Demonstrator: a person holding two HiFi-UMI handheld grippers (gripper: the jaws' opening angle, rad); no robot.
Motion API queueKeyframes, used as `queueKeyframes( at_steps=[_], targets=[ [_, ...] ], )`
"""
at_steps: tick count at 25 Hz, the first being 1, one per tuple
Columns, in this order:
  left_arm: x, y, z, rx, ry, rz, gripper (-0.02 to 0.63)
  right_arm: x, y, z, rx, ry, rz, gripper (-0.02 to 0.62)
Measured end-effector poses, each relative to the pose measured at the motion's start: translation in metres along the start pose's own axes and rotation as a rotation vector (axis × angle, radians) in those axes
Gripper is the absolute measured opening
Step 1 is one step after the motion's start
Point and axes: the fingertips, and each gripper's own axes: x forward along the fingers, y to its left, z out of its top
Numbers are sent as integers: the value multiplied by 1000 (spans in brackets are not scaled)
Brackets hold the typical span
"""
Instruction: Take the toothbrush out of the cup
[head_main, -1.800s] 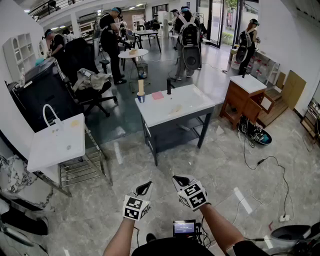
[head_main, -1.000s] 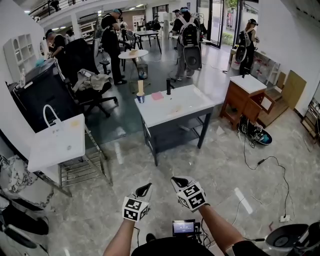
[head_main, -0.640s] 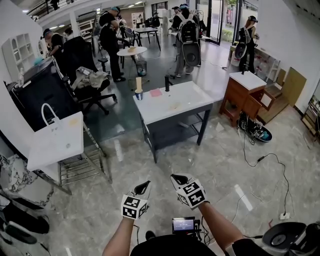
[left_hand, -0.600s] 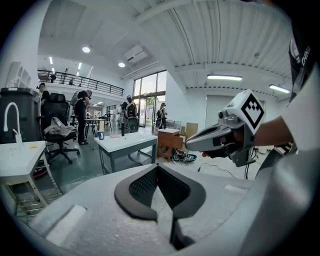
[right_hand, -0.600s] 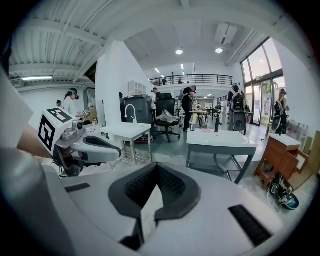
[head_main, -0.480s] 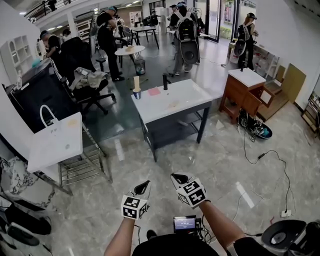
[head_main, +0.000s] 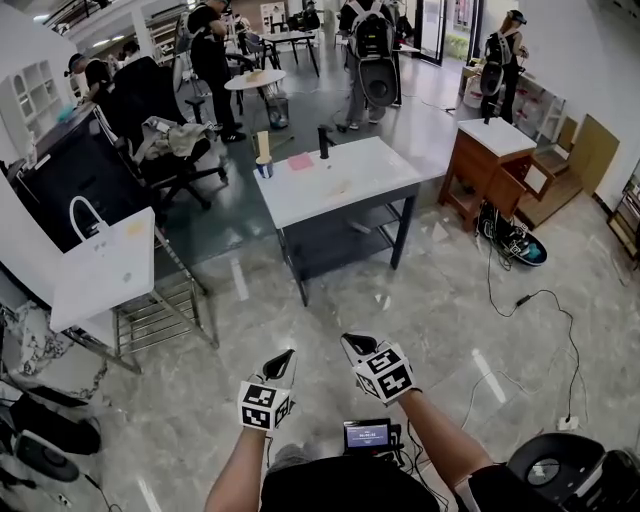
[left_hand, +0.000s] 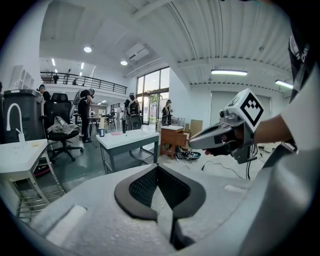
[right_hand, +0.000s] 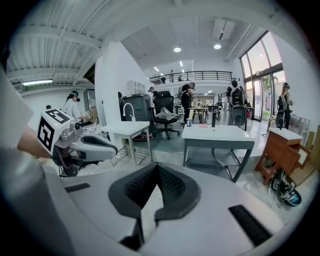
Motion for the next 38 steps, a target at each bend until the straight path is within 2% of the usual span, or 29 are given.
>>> queueKeyframes(
  at_steps=[7,12,20,25,30,38],
  targets=[
    [23,8,-14,-35,42,11,9,13,-23,-18,27,43,14,9],
    [56,35,-16,-54,55,-10,9,42,-48,-12,58,59,-6,9],
    [129,116,22,-45,31,-66,9,109,-104,48,62,57,-76,9],
    [157,170,37,-38,30,-97,9,157,-116,82,82,49,-101,9],
    [170,213,35,-45,51,-95,9,197,-118,96,105,56,-101,9],
    [198,252,25,-94,79,-75,9,250,-136,103,109,97,-74,9]
  ],
)
